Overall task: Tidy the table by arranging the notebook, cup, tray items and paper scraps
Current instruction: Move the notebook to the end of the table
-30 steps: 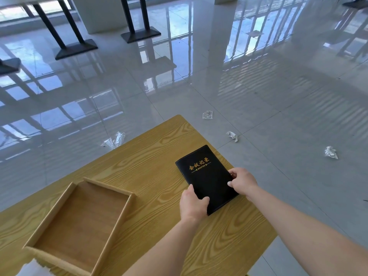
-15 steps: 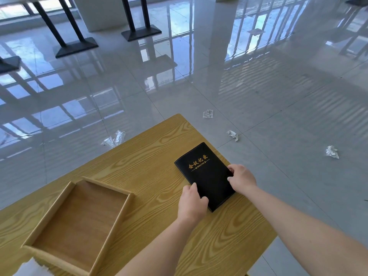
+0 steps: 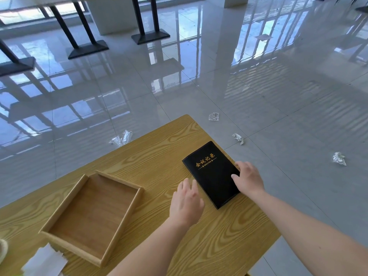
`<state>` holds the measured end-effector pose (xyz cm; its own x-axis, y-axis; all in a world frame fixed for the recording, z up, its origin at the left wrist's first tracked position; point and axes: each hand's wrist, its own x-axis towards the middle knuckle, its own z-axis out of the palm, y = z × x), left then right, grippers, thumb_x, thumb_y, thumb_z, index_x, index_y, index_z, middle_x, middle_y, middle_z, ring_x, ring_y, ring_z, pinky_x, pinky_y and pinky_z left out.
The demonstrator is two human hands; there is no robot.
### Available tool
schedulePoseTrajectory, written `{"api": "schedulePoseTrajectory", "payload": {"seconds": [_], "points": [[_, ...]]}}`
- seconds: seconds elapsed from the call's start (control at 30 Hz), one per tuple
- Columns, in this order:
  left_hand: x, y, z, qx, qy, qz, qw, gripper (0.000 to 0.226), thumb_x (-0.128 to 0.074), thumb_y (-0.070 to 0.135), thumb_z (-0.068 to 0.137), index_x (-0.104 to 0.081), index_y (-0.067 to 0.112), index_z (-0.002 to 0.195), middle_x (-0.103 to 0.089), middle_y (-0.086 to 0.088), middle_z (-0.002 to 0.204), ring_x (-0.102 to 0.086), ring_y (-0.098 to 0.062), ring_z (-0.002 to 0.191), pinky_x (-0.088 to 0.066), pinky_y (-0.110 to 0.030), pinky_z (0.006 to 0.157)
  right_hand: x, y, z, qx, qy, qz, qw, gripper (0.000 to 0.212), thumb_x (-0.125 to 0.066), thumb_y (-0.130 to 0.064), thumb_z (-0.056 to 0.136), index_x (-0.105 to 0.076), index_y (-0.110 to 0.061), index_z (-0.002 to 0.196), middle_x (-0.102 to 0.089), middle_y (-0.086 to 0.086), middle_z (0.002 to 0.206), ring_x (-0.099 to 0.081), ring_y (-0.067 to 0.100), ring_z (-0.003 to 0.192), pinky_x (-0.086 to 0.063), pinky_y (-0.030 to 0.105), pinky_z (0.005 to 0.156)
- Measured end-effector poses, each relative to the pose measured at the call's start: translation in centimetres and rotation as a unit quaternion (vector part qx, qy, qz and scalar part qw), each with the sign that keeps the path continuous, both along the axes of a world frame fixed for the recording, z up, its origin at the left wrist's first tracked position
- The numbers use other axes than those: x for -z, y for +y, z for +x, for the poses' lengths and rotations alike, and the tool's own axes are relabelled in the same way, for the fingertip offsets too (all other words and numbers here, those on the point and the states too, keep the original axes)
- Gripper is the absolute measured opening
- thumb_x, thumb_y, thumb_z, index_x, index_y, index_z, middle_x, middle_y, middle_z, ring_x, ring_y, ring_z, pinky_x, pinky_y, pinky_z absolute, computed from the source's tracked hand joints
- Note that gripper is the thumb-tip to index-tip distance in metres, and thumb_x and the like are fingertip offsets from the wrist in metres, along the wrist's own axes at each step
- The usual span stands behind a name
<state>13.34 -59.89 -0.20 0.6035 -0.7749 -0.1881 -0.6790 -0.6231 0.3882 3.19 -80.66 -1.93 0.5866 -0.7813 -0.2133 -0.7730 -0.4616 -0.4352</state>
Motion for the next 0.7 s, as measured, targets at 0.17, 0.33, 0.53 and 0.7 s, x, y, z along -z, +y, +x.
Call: {"api": "schedulePoseTrajectory", "payload": {"seconds": [0.17, 0.33, 0.53, 0.7], "points": [[-0.7, 3.1, 0.7, -0.012, -0.032, 0.008, 0.999, 0.063, -0.047, 0.029, 0.092, -0.027, 0.010, 0.149, -0.028, -0.016, 0.155, -0.026, -0.030, 0.143, -0.035, -0.042, 0.112, -1.6, 3.0, 0.5, -0.065, -0.074, -0.052, 0.994, 0.042, -0.065, -0.018, 0.090, -0.055, -0.016, 0.131, -0.057, 0.004, 0.126, -0.050, 0.022, 0.120, -0.049, 0.037, 0.092], [-1.6, 7.5, 1.8, -0.036, -0.080, 0.020, 0.996, 0.067, -0.050, 0.033, 0.091, -0.025, 0.011, 0.149, -0.029, -0.016, 0.155, -0.027, -0.031, 0.143, -0.038, -0.045, 0.108, -3.4, 7.6, 2.9, -0.162, -0.110, -0.067, 0.978, 0.044, -0.068, -0.019, 0.088, -0.058, -0.014, 0.131, -0.061, 0.004, 0.123, -0.055, 0.021, 0.115, -0.050, 0.034, 0.094], [-2.9, 12.9, 2.6, -0.098, -0.102, 0.010, 0.990, 0.069, -0.050, 0.037, 0.091, -0.025, 0.012, 0.150, -0.030, -0.012, 0.154, -0.023, -0.029, 0.144, -0.036, -0.044, 0.110, -4.6, 13.5, 6.4, -0.251, -0.118, -0.036, 0.960, 0.046, -0.069, -0.023, 0.088, -0.057, -0.014, 0.132, -0.062, 0.006, 0.120, -0.057, 0.021, 0.112, -0.051, 0.038, 0.094], [-3.7, 19.3, 2.6, -0.172, -0.107, 0.004, 0.979, 0.067, -0.050, 0.038, 0.092, -0.026, 0.014, 0.150, -0.030, -0.011, 0.152, -0.024, -0.029, 0.143, -0.038, -0.043, 0.108, -4.9, 19.1, 8.9, -0.322, -0.122, -0.021, 0.939, 0.045, -0.069, -0.024, 0.088, -0.059, -0.015, 0.131, -0.064, 0.005, 0.119, -0.059, 0.019, 0.110, -0.051, 0.037, 0.094]]}}
